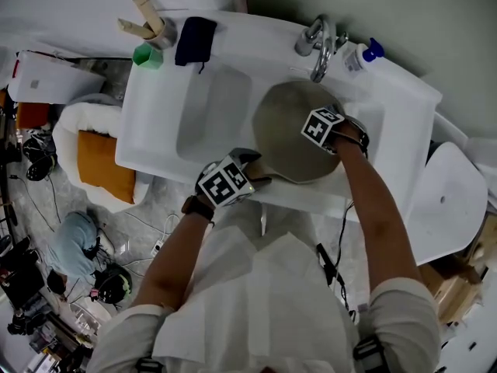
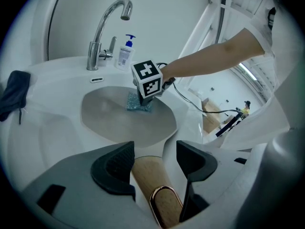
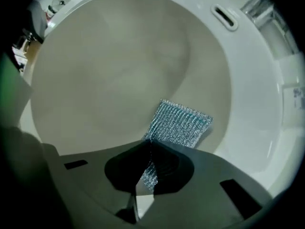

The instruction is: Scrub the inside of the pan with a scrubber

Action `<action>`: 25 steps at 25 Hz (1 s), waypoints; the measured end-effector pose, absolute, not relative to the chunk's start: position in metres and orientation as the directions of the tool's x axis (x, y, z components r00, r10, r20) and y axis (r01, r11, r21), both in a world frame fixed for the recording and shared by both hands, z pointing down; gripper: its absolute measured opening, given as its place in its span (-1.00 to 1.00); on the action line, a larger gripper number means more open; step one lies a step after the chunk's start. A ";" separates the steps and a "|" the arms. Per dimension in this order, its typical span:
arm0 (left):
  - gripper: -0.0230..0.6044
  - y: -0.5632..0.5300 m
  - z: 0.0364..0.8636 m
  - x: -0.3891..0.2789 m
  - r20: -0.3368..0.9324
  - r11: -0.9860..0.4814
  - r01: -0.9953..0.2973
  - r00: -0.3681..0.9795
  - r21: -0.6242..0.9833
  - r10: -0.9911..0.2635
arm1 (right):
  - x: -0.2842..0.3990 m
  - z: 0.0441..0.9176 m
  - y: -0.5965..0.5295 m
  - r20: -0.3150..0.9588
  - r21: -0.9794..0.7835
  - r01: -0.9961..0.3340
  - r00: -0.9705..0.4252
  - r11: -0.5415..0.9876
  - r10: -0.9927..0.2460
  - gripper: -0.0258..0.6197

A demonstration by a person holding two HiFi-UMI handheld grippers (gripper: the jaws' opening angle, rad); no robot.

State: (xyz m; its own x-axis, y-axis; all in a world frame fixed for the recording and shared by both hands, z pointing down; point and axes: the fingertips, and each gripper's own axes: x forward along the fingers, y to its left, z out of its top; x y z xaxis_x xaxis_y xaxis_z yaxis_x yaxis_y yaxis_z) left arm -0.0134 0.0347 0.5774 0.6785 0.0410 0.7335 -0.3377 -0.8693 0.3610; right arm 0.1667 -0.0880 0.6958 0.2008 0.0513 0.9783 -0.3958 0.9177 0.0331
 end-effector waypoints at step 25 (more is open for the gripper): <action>-0.01 0.034 0.577 -0.013 0.732 -0.870 -0.348 0.681 0.351 0.023 | -0.019 0.644 -0.025 0.662 -0.732 -0.562 -0.719 0.385 0.210 -0.87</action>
